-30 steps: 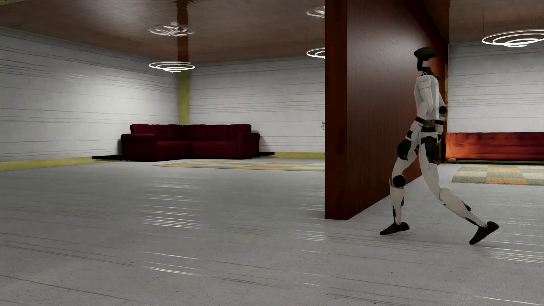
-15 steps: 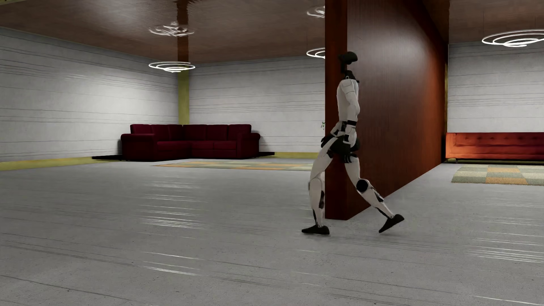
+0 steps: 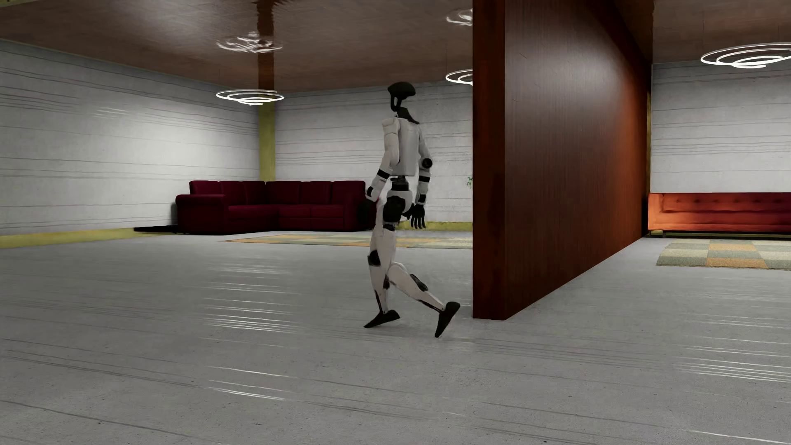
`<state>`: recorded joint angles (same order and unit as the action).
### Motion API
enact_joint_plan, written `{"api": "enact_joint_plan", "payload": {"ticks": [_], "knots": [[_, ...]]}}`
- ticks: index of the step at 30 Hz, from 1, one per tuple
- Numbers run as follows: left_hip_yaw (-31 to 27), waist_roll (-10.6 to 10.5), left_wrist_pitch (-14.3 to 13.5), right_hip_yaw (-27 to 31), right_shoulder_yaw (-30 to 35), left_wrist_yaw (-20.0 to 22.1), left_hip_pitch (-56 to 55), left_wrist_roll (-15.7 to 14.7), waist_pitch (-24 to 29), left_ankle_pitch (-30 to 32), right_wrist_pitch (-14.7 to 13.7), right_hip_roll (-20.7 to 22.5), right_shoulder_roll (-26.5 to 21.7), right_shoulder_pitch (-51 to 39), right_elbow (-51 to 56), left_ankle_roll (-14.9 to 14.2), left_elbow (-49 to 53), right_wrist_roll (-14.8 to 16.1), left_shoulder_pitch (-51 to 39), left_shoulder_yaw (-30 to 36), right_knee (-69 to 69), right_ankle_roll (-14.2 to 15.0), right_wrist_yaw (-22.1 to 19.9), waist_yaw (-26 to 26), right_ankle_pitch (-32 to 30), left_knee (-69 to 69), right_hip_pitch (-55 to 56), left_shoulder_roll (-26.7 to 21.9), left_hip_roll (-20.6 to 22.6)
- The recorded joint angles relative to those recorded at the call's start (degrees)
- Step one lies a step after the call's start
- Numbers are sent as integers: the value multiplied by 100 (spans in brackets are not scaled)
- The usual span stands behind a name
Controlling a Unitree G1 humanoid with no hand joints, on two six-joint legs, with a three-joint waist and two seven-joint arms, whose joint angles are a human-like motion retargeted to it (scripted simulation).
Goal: Approach the sofa
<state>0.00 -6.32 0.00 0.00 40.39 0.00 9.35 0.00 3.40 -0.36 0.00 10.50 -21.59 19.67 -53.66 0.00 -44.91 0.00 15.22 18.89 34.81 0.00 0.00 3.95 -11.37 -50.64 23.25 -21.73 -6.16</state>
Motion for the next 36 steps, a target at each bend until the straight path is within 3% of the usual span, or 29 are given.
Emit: {"api": "enact_joint_plan", "payload": {"ticks": [1,2,3,5,8,10,11,12,13,14,15,16,20,21,23,24,25,26,27,28,29,30,31,33,34,36], "knots": [[0,-24,0,0,51,0,-594,0,14,284,0,150,2,-29,-85,0,-226,0,67,97,217,0,0,-218,122,-1336,-274,17,-65],[0,-148,0,0,16,0,-1200,0,133,-412,0,281,-39,-77,16,0,-382,0,79,198,122,0,0,-359,489,-2274,-771,43,-199],[0,-136,0,0,6,0,-1739,0,255,-974,0,259,-45,-182,51,0,-515,0,56,400,-130,0,0,-549,902,-2473,-1386,80,-156],[0,37,0,0,-29,0,-2441,0,329,-1357,0,145,-106,-510,78,0,-657,0,205,679,-457,0,0,-1209,1625,-1156,-2349,87,-30],[0,333,0,0,-601,0,-3212,0,148,-862,0,-36,-166,-915,515,0,-636,0,551,458,-980,0,0,-1773,2827,1860,-3346,-7,10],[0,522,0,0,-732,0,-3631,0,-19,-700,0,-126,-252,-1108,689,0,-711,0,741,370,-857,0,0,-2095,3211,1985,-3769,-44,-223],[0,649,0,0,-892,0,-3650,0,33,-378,0,-210,-212,-1016,844,0,-783,0,798,421,-496,0,0,-2306,3142,1469,-4037,-108,-161],[0,843,0,0,-1311,0,-3819,0,-1,-185,0,-354,-182,-1022,1017,0,-871,0,855,165,310,0,0,-2399,2393,808,-3898,-53,-14],[0,1018,0,0,-975,0,-3586,0,58,-378,0,-439,-16,-972,721,0,-1123,0,764,379,1515,0,0,-2414,1108,416,-3594,-75,43],[0,1028,0,0,-841,0,-3367,0,104,-665,0,-473,29,-983,656,0,-1272,0,680,414,2683,0,0,-2191,228,223,-3073,-22,55],[0,1043,0,0,-594,0,-3005,0,153,-858,0,-587,79,-1008,597,0,-1331,0,609,447,3404,0,0,-1931,-99,279,-2483,55,49],[0,899,0,0,-456,0,-2502,0,194,-932,0,-528,121,-942,565,0,-1270,0,580,485,3595,0,0,-1675,-135,502,-1909,137,-118],[0,502,0,0,-292,0,-470,0,156,-1638,0,-600,212,-431,221,0,-249,0,629,643,1317,0,0,-371,-430,1646,215,85,-411],[0,505,0,0,-333,0,-50,0,142,-1799,0,-684,147,-290,223,0,29,0,592,581,534,0,0,-48,-41,1795,593,-4,-406],[0,489,0,0,-333,0,540,0,76,-2012,0,-1022,63,4,12,0,248,0,360,684,-549,0,0,667,1812,1873,1077,-235,-396],[0,419,0,0,-285,0,822,0,112,-1905,0,-1259,-29,174,-78,0,217,0,223,710,-672,0,0,997,2350,1835,1143,-271,-458],[0,312,0,0,-313,0,1056,0,62,-1569,0,-1359,-46,346,-277,0,127,0,144,679,-485,0,0,1187,1313,1793,1373,-278,-576],[0,148,0,0,-138,0,1136,0,1,-920,0,-1233,-63,433,-432,0,70,0,146,510,113,0,0,1148,-194,1590,1748,-237,-732],[0,-144,0,0,98,0,922,0,-53,49,0,-870,-55,394,-655,0,-90,0,178,422,614,0,0,1020,-601,1057,1884,-139,-930],[0,-151,0,0,287,0,624,0,-17,833,0,-636,-57,294,-770,0,-324,0,234,423,912,0,0,814,-335,231,1651,-87,-823],[0,-184,0,0,182,0,-35,0,-24,944,0,-346,-65,227,-672,0,-456,0,217,573,1084,0,0,632,-114,-831,1422,-75,-753],[0,-218,0,0,-114,0,-453,0,127,377,0,-23,11,144,-638,0,-516,0,177,694,953,0,0,358,63,-1774,823,-61,-773],[0,-130,0,0,-148,0,-1087,0,205,-404,0,182,17,-54,-481,0,-569,0,218,739,761,0,0,116,315,-2446,236,-35,-513],[0,37,0,0,-312,0,-2419,0,185,-1431,0,406,-50,-409,231,0,-562,0,354,886,134,0,0,-502,1155,-2611,-972,34,-224],[0,208,0,0,-681,0,-2599,0,371,-1484,0,228,-68,-486,657,0,-560,0,403,890,-323,0,0,-850,1526,-1859,-1896,17,-1],[0,345,0,0,-1113,0,-3144,0,350,-1343,0,29,-102,-867,1249,0,-478,0,567,853,-922,0,0,-1495,2466,-15,-3023,4,-77]]}}
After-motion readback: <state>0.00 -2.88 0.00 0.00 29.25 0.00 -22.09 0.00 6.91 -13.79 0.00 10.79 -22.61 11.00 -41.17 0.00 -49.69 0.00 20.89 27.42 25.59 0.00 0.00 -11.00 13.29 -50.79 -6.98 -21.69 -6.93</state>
